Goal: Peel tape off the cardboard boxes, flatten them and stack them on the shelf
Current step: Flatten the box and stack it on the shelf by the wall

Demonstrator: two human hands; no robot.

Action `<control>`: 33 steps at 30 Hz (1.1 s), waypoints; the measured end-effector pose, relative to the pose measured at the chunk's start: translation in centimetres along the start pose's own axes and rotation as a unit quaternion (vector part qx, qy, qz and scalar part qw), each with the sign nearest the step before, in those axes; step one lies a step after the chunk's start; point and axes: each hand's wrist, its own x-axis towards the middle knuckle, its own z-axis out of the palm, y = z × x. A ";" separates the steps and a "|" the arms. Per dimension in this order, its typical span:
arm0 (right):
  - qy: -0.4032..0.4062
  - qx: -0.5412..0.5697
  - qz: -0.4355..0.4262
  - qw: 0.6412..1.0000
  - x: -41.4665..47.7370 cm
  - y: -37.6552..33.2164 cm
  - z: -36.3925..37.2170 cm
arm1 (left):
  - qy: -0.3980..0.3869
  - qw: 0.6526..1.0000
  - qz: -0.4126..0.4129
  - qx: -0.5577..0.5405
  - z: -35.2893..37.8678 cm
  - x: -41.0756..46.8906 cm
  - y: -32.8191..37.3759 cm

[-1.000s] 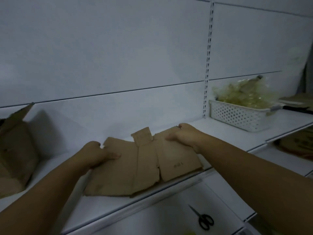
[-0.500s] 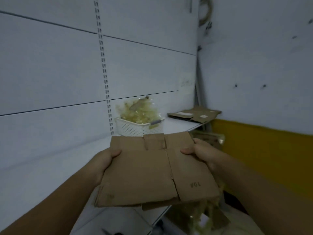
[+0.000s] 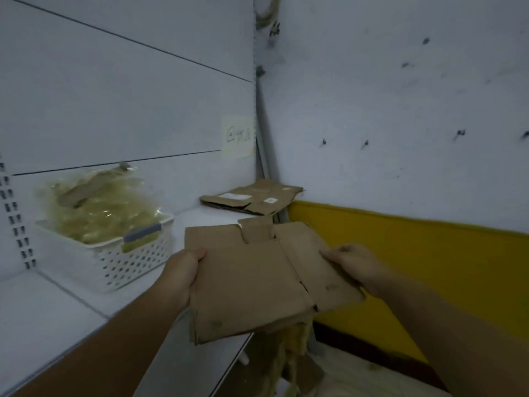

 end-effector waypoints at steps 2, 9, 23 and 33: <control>0.014 -0.010 0.022 1.000 2.2 0.5 -1.3 | -0.012 1.000 0.000 0.001 2.7 3.0 0.0; 0.063 -0.050 0.045 0.996 9.3 5.2 -6.9 | -0.056 0.997 0.011 0.058 13.2 9.9 -2.1; 0.062 -0.105 -0.082 0.989 30.2 7.9 -18.5 | -0.073 0.994 -0.080 -0.016 27.6 20.0 -0.6; 0.031 -0.185 -0.194 0.963 45.8 4.9 -14.7 | 0.009 0.998 -0.011 0.060 27.9 30.7 1.6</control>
